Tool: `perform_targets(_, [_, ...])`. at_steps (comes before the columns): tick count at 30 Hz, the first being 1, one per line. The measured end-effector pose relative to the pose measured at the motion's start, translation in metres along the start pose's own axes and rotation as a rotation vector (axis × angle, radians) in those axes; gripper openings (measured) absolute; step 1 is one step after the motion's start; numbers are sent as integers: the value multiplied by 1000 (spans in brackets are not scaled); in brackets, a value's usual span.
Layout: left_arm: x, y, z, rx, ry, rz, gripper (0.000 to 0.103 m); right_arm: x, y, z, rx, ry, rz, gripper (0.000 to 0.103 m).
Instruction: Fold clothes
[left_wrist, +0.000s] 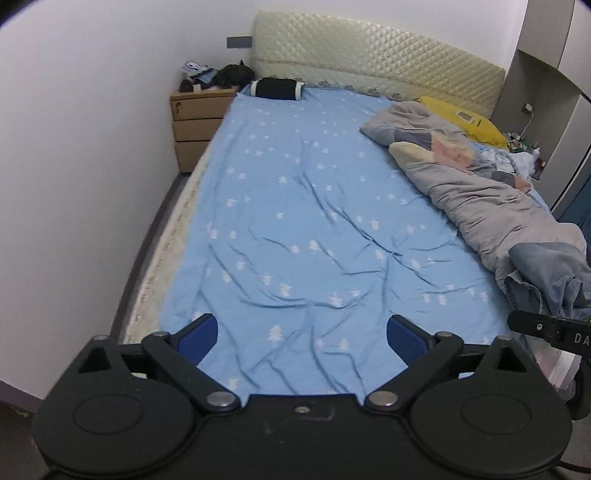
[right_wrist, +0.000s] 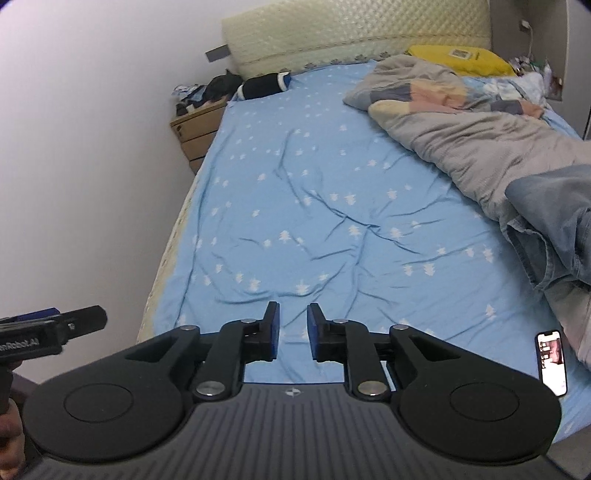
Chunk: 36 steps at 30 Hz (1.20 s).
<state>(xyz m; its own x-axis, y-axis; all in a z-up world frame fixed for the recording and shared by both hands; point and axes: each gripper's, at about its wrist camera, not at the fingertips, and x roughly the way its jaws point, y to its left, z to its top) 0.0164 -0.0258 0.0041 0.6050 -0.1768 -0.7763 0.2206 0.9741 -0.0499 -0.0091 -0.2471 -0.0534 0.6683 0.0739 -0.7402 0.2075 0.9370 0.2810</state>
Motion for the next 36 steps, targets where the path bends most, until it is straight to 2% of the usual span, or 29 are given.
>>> perform_targets(1, [-4, 0, -1, -1, -9, 8, 99, -4, 4, -2, -18, -6, 0, 33])
perform_targets(2, [-8, 1, -1, -2, -18, 17, 99, -7, 7, -4, -38, -12, 0, 43])
perform_targets(5, [-12, 0, -1, -14, -30, 29, 99, -16, 15, -7, -84, -30, 1, 47])
perform_targets(7, [-12, 0, -2, -29, -33, 37, 100, -18, 15, -5, -93, -42, 1, 56])
perform_targets(9, [-10, 0, -2, -36, -25, 50, 100, -18, 16, -3, -99, -49, 6, 73])
perform_targets(14, [-11, -5, -1, -40, -32, 56, 100, -14, 18, 0, -99, -45, 10, 90])
perform_targets(36, [-2, -6, 11, -27, -53, 54, 101, -5, 27, 5, -79, -24, -37, 96])
